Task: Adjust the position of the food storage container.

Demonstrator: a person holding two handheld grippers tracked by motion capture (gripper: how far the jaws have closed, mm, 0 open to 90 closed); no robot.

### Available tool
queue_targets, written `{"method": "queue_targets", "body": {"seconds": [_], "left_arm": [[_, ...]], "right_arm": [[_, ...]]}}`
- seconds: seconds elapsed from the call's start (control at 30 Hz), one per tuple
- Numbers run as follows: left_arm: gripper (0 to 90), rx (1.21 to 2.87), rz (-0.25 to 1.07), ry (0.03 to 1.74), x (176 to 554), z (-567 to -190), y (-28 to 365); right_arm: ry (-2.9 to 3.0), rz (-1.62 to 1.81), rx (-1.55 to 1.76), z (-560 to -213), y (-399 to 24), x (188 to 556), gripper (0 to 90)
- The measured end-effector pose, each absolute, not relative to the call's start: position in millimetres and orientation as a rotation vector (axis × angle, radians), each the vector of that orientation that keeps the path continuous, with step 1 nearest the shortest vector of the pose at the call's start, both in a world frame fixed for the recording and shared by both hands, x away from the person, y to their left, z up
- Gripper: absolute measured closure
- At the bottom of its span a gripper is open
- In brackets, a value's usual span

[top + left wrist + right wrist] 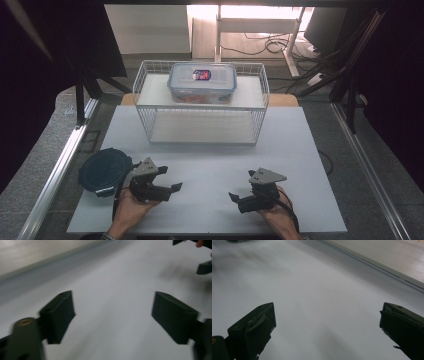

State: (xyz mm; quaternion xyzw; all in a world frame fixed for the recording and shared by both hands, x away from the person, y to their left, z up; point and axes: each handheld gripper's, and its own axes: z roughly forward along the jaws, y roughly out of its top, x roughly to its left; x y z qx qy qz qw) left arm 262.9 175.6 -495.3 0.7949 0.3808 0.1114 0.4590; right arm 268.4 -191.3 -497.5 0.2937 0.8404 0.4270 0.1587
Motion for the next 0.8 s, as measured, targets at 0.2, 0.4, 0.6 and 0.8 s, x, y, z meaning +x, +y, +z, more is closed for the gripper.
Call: {"method": "queue_targets", "body": {"seconds": [0.2, 0.4, 0.6, 0.8], "left_arm": [[53.6, 1.942, 0.318, 1.017, 280.9, -470.7, 197.8], [79.4, 1.9, 0.406, 1.156, 294.1, -462.0, 239.9], [88.6, 1.812, 0.488, 1.317, 296.1, -467.1, 299.0], [90.0, 1.748, 0.547, 1.445, 290.4, -475.3, 341.2]], "right_arm": [[2.417, 1.195, 0.831, -499.6, -188.1, 268.4, 0.4], [2.432, 1.17, 0.823, -501.3, -186.4, 268.4, 0.8], [2.45, 1.148, 0.811, -503.2, -185.7, 269.4, 1.9], [2.465, 1.129, 0.807, -504.9, -185.2, 270.0, 2.2]]}}
